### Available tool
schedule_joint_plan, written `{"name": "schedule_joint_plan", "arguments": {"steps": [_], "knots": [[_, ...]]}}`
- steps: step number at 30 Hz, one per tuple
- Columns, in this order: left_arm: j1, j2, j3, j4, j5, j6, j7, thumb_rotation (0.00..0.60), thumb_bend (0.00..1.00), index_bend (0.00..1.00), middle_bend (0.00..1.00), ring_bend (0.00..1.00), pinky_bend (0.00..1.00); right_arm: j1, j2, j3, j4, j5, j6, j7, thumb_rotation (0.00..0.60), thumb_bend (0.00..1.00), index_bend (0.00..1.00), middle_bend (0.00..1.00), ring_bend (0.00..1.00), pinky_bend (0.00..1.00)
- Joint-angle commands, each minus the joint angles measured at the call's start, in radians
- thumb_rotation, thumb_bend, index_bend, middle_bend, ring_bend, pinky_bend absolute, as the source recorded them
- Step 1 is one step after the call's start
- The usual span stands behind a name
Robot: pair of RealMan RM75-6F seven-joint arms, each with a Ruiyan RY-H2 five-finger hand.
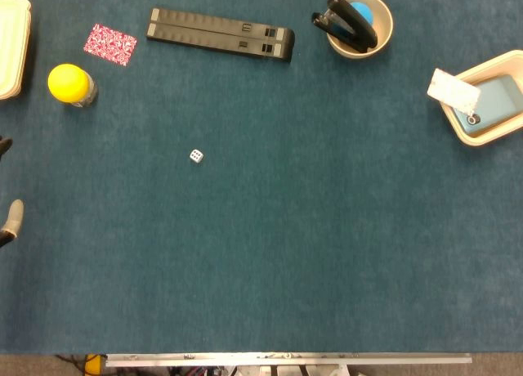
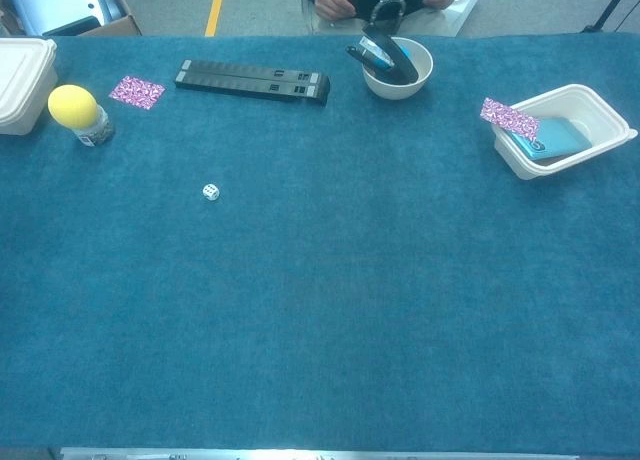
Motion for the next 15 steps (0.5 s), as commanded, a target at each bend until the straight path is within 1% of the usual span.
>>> {"name": "schedule_joint_plan", "arguments": {"steps": [1, 10, 15], "knots": [[-0.002, 0.0, 0.002, -0.001, 0.0, -0.006, -0.003, 0.584, 0.39, 0.12, 0.14, 0.06, 0.09, 0.002, -0.001, 0.001, 0.002, 0.004, -0.005, -0.003, 0.6, 0.29, 0.25, 0.23, 0.05, 0.06], [-0.007, 0.008, 0.001, -0.01, 0.004, -0.009, -0.01, 0.591, 0.39, 0.12, 0.14, 0.06, 0.09, 0.005, -0.002, 0.004, 0.006, 0.006, -0.009, 0.004, 0.6, 0.29, 0.25, 0.23, 0.05, 0.06], [-0.021, 0.014, 0.002, -0.019, 0.008, -0.029, -0.026, 0.594, 0.39, 0.12, 0.15, 0.06, 0.09, 0.007, -0.001, 0.003, 0.008, 0.005, -0.013, 0.01, 0.6, 0.29, 0.25, 0.23, 0.05, 0.06]]}}
